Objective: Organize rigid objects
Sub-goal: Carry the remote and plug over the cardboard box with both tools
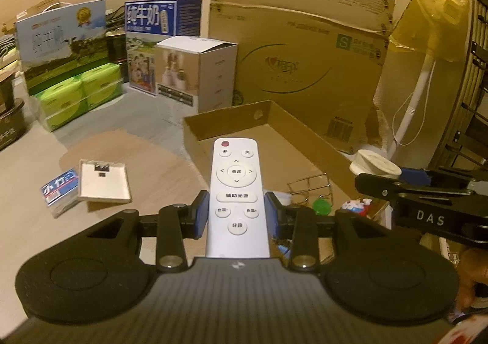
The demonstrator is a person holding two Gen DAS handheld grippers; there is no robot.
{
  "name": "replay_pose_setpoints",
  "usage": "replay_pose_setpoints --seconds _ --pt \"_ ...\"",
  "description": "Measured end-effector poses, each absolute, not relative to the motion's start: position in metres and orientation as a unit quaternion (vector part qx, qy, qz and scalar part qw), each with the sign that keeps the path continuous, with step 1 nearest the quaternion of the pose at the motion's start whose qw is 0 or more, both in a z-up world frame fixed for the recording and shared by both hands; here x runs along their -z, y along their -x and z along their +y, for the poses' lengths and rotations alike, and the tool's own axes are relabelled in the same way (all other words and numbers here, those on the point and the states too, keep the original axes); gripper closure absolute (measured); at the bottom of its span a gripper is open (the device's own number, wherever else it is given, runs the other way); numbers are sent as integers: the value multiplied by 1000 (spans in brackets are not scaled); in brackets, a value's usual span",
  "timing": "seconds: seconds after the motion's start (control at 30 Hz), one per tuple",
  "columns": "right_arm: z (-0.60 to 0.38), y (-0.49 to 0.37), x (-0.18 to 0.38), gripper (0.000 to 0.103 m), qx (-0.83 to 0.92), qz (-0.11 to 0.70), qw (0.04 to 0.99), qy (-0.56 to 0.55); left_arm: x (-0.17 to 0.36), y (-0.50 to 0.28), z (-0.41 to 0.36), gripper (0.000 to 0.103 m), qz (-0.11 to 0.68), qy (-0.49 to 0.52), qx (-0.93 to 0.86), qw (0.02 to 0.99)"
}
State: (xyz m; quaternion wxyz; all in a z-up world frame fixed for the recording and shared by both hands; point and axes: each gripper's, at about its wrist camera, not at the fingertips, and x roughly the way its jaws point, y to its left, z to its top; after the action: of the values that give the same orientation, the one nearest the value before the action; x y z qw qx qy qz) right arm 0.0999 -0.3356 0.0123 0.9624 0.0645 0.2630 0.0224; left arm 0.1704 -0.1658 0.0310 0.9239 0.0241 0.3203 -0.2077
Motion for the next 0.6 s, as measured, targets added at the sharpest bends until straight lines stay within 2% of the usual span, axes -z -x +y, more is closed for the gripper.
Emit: replay_pose_setpoints --seconds 0.6 --pt "-367 -148 -1 58 -22 272 961 -49 -10 -225 -204 68 349 -25 212 913"
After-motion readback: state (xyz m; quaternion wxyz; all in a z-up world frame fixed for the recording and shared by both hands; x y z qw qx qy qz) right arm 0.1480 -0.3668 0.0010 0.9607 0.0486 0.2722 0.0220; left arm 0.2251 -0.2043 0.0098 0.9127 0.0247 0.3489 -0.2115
